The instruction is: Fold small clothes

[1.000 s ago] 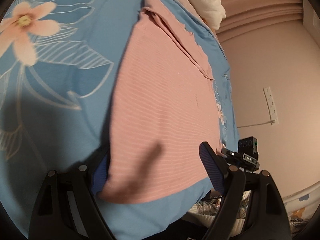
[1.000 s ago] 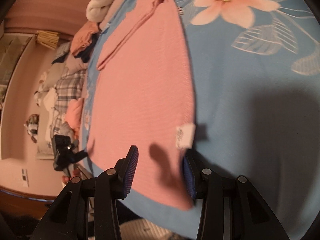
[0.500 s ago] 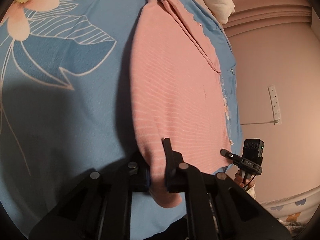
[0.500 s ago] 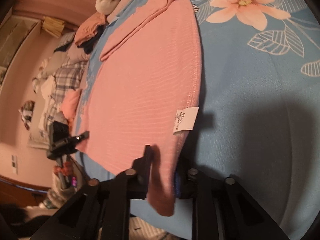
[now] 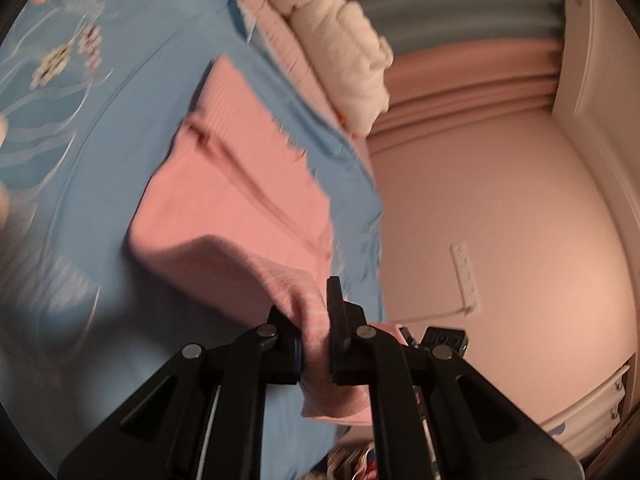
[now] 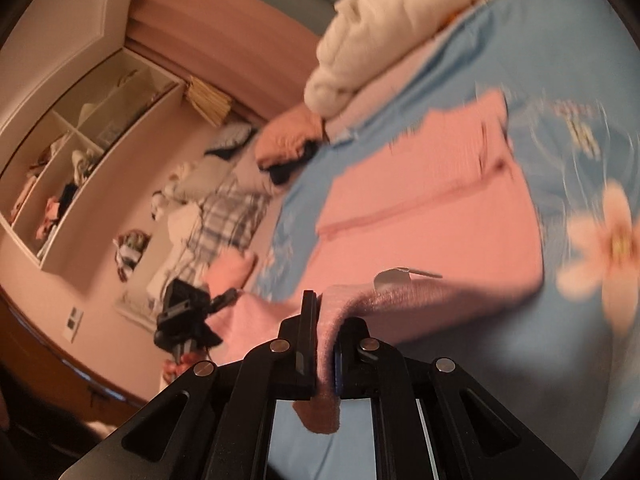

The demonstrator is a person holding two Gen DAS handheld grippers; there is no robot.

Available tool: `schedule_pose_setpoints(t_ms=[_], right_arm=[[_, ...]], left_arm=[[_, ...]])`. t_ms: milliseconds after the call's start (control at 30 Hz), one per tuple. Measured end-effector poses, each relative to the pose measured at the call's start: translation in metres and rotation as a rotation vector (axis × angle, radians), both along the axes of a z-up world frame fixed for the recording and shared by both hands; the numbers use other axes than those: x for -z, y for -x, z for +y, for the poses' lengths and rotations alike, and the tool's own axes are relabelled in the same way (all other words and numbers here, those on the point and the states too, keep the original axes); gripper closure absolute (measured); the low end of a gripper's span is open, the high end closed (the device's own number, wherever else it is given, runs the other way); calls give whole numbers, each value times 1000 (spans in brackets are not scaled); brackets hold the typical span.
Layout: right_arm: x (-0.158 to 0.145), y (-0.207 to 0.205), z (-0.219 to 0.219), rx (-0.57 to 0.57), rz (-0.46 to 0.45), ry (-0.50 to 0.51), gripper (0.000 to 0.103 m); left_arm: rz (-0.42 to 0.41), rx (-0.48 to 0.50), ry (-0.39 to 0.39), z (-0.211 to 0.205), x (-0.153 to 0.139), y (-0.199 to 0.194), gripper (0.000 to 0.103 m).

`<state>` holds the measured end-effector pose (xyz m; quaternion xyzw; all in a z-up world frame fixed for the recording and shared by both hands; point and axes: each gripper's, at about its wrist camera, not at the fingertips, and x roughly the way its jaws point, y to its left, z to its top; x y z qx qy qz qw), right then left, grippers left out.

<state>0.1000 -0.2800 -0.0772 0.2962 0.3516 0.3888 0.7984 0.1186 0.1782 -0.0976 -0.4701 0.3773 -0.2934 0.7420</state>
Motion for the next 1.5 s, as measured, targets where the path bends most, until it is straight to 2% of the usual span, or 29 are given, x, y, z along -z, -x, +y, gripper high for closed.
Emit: schedule_pose_setpoints(t_ms=[200,333,633,767,867,900,967,1000,1033,1067,1100,1200,1233,1300,1333,1400,1500], right_arm=[[-21,-55,4,66,-64,29,94],[-26,-96,6,113,-74,36,94],[2,-192,4,213,37,79,94],[24,-225,3,256,151,115,94],[48,-241,0,281,279,146,94],[53,-241,-1,276,312,147,93],[56,-236,-2,229,338,120,85],[55,-231,-2,191,338,103,76],[52,-226,-1,164,337,101,72],[49,-223,0,142,333,104,72],[47,-223,0,120,333,89,72],[45,-230,0,89,349,-26,72],[44,-234,0,105,343,-54,72],[44,-244,-8,194,311,-111,72],[45,-246,-15,254,306,-130,72],[50,-247,-32,347,334,-150,72],[48,-232,-41,348,321,-83,72]], left_arm=[[-34,-33,-62,-1,-22,-70,95],[-16,-69,-71,7,-20,-119,95],[118,-131,-141,16,14,-225,96],[239,-133,-204,10,38,-261,96],[354,-121,-188,9,61,-274,95],[366,-110,-185,10,63,-275,95],[325,-83,-205,10,57,-273,83],[304,-63,-196,10,52,-270,78],[293,-41,-164,10,49,-268,68],[294,-28,-136,10,47,-268,64],[295,-28,-119,11,45,-270,64],[302,-104,-78,16,41,-280,64],[306,-156,-21,22,45,-284,64],[320,-257,18,32,48,-284,64],[328,-296,19,37,50,-284,64],[356,-288,-37,41,51,-285,64],[320,-257,-160,49,41,-274,64]])
